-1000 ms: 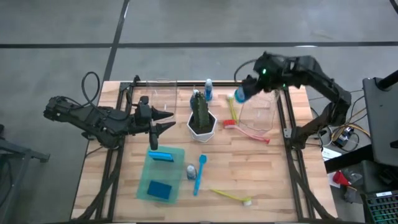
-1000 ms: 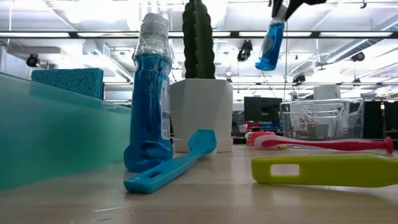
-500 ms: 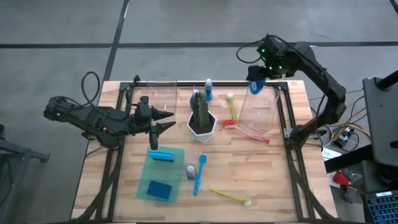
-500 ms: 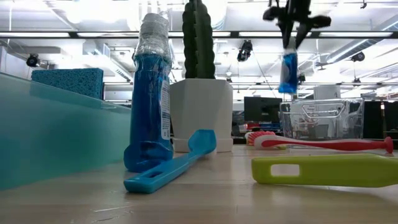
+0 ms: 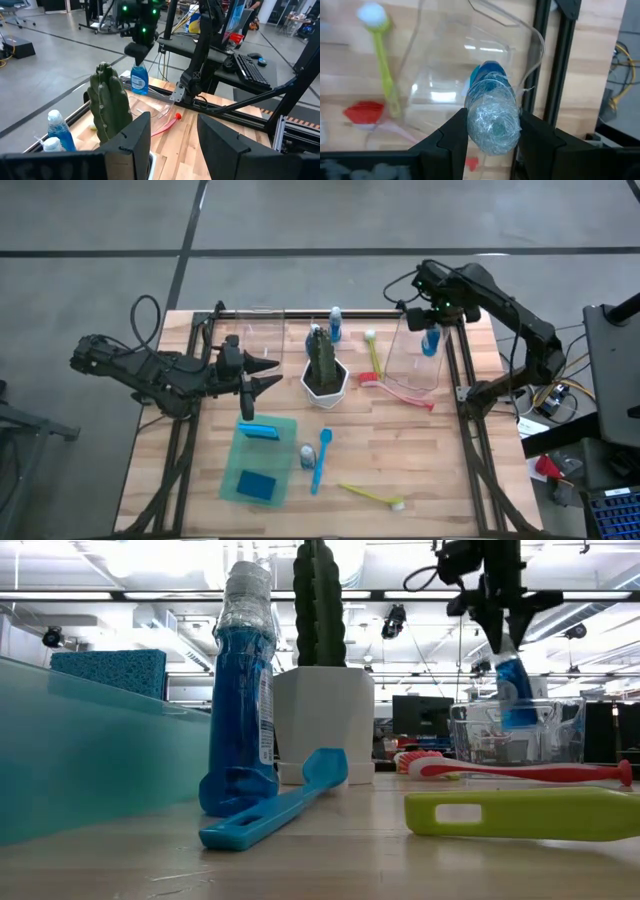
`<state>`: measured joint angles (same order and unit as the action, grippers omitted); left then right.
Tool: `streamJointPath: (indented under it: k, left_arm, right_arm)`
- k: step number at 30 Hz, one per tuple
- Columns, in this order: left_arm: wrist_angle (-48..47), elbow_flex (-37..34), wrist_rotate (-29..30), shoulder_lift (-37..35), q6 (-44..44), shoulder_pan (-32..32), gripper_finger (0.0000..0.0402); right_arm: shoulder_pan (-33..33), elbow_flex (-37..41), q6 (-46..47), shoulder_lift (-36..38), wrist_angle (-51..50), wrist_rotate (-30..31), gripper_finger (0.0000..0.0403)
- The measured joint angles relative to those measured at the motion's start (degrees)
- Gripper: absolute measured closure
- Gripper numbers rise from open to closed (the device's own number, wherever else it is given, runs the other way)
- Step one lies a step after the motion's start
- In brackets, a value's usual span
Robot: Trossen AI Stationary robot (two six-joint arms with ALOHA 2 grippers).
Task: Pick & Place Kitchen Sink Supplies
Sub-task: Put the blue dishwashing liquid bottle into the right transparent bin
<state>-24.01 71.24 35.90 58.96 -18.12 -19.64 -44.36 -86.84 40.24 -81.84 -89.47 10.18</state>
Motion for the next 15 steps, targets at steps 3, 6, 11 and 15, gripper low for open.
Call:
streamJointPath:
  k: [3, 6, 11, 15]
  left_arm:
    - [-0.01, -0.01, 0.00, 0.00, 0.02, 0.04, 0.0248]
    - [-0.02, -0.02, 0.00, 0.00, 0.06, 0.04, 0.0248]
    - [-0.02, -0.02, -0.02, 0.00, 0.06, 0.04, 0.0248]
    - [-0.04, -0.07, -0.11, 0.02, 0.06, 0.04, 0.0248]
  right_arm:
    - [-0.41, 2.87, 0.19, 0.46, 0.62, 0.32, 0.0261]
    - [-0.87, 5.66, 0.32, 1.02, 1.55, 0.56, 0.0261]
    - [-1.35, 10.54, 2.74, 3.04, 5.95, 3.55, 0.0261]
    - [-1.51, 14.60, 5.04, 5.32, 12.51, 3.97, 0.0261]
